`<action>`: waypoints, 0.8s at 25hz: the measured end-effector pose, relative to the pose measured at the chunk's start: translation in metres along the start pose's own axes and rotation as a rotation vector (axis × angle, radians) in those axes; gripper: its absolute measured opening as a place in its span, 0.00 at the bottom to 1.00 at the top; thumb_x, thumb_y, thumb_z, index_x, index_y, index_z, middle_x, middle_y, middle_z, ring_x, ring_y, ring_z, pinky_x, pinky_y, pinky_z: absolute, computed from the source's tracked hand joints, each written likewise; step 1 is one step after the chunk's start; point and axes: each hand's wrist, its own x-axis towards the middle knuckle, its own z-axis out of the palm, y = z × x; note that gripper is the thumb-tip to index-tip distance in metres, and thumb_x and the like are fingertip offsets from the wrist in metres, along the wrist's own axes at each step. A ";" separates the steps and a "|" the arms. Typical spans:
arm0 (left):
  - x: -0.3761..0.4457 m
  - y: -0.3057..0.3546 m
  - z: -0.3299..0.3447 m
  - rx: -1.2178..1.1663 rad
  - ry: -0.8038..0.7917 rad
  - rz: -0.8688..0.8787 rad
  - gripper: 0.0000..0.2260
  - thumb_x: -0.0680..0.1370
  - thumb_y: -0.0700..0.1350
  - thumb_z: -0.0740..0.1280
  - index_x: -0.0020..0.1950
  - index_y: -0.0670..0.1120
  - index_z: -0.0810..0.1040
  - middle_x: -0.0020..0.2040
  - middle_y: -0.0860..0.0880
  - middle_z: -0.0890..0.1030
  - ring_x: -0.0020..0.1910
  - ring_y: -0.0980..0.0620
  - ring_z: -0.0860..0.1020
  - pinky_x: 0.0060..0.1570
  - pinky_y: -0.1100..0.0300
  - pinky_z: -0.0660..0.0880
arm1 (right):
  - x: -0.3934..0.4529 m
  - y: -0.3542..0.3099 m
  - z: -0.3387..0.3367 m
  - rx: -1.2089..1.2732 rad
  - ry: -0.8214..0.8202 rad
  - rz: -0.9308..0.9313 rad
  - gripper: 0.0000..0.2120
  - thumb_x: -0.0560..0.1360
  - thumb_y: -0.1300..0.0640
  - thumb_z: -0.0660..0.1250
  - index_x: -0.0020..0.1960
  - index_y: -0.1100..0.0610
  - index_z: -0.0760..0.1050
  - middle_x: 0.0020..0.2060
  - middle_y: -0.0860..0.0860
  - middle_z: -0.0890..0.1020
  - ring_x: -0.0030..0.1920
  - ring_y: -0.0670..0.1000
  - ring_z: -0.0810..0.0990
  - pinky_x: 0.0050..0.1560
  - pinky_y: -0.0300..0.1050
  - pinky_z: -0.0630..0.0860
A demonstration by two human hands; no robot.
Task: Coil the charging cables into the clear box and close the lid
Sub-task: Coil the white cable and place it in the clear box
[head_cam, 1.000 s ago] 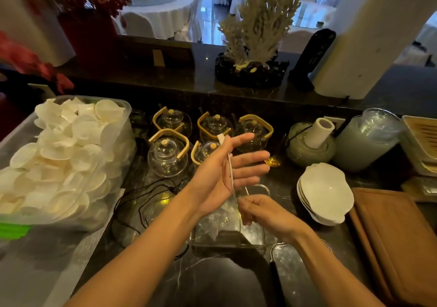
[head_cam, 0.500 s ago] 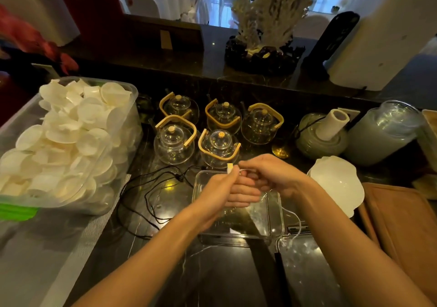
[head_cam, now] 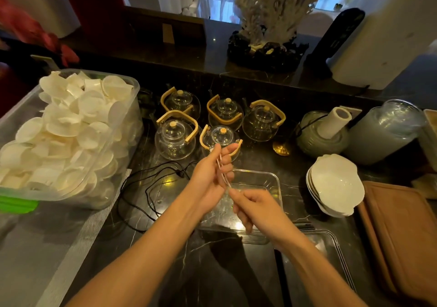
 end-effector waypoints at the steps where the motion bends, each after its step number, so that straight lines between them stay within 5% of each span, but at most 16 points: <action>1: -0.001 0.002 0.000 -0.034 -0.039 -0.020 0.17 0.85 0.50 0.55 0.57 0.40 0.77 0.27 0.54 0.70 0.20 0.60 0.67 0.20 0.69 0.61 | -0.001 0.007 -0.006 0.002 -0.010 0.043 0.24 0.80 0.42 0.67 0.34 0.58 0.75 0.25 0.53 0.73 0.26 0.49 0.72 0.38 0.46 0.75; 4: -0.009 0.005 -0.002 -0.008 -0.171 -0.120 0.16 0.85 0.50 0.56 0.56 0.40 0.77 0.24 0.54 0.66 0.17 0.60 0.63 0.17 0.67 0.55 | 0.005 0.026 -0.030 -0.023 -0.103 0.144 0.24 0.74 0.36 0.72 0.30 0.52 0.70 0.26 0.50 0.70 0.29 0.49 0.69 0.46 0.46 0.76; 9: -0.019 -0.011 -0.013 0.446 -0.260 -0.270 0.17 0.84 0.50 0.58 0.55 0.39 0.80 0.24 0.52 0.69 0.18 0.60 0.64 0.18 0.68 0.59 | 0.030 0.008 -0.071 0.174 -0.063 0.250 0.17 0.72 0.44 0.78 0.40 0.56 0.76 0.28 0.47 0.65 0.27 0.45 0.61 0.26 0.38 0.61; 13: -0.019 -0.030 -0.023 0.625 -0.188 -0.293 0.21 0.84 0.53 0.58 0.57 0.39 0.83 0.29 0.49 0.75 0.20 0.59 0.66 0.24 0.68 0.63 | 0.040 -0.026 -0.069 0.012 0.009 0.152 0.19 0.79 0.46 0.70 0.33 0.52 0.72 0.27 0.47 0.65 0.25 0.45 0.59 0.26 0.40 0.55; 15: -0.015 -0.035 -0.023 0.602 -0.080 -0.231 0.21 0.84 0.54 0.58 0.56 0.40 0.84 0.33 0.47 0.80 0.24 0.58 0.72 0.31 0.66 0.67 | 0.036 -0.035 -0.054 -0.102 0.038 0.081 0.18 0.82 0.47 0.66 0.38 0.56 0.75 0.27 0.48 0.69 0.25 0.45 0.63 0.26 0.40 0.58; 17: -0.012 -0.036 -0.021 0.491 -0.004 -0.163 0.21 0.85 0.54 0.56 0.56 0.40 0.82 0.39 0.45 0.84 0.32 0.55 0.79 0.35 0.64 0.73 | 0.027 -0.037 -0.037 -0.232 0.126 -0.032 0.18 0.82 0.48 0.65 0.43 0.61 0.78 0.31 0.51 0.78 0.29 0.51 0.75 0.30 0.44 0.72; 20: -0.008 -0.033 -0.015 0.384 0.031 -0.091 0.21 0.86 0.51 0.55 0.59 0.36 0.80 0.53 0.37 0.84 0.51 0.46 0.84 0.52 0.56 0.81 | 0.002 -0.028 -0.010 -0.346 0.222 -0.195 0.08 0.83 0.53 0.64 0.48 0.53 0.79 0.34 0.47 0.82 0.33 0.44 0.79 0.35 0.41 0.76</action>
